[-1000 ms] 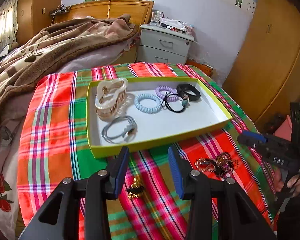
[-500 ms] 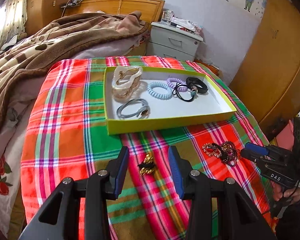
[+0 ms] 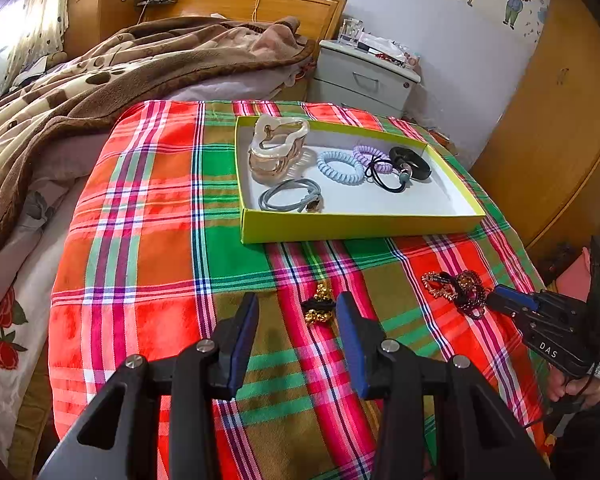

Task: Organize jewelry
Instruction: 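Grasp the gold hair clip with the left gripper while the right grasps the gold ring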

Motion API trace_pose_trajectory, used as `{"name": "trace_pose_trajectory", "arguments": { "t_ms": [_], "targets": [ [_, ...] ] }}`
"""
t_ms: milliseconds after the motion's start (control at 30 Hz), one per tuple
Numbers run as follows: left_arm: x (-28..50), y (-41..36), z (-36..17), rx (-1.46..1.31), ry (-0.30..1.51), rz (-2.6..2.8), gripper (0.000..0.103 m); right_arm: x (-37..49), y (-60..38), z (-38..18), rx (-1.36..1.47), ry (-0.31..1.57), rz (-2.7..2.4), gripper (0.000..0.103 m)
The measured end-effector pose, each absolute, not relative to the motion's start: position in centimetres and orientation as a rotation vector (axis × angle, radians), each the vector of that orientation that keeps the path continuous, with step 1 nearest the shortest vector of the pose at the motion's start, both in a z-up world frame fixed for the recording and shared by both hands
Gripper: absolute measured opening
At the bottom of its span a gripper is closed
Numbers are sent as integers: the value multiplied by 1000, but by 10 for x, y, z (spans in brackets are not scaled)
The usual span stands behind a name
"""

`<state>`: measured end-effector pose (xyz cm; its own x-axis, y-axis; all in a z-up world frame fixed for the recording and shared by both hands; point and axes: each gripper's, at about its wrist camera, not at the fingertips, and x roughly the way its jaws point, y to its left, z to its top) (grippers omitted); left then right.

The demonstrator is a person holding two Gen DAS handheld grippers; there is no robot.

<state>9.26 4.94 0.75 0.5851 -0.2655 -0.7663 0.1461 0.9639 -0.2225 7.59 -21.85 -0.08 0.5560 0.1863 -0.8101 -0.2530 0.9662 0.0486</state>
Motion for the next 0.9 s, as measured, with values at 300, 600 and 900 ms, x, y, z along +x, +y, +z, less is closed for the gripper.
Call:
{"name": "trace_pose_trajectory", "arguments": {
  "t_ms": [300, 600, 900],
  "targets": [
    [91, 49, 6, -138, 919, -237, 42, 74, -228, -1, -50, 931, 235, 5],
    [94, 44, 1, -131, 944, -256, 42, 72, -237, 6, -10, 900, 231, 0],
    [101, 33, -11, -80, 989, -251, 46, 72, -254, 10, 50, 883, 243, 0]
  ]
}}
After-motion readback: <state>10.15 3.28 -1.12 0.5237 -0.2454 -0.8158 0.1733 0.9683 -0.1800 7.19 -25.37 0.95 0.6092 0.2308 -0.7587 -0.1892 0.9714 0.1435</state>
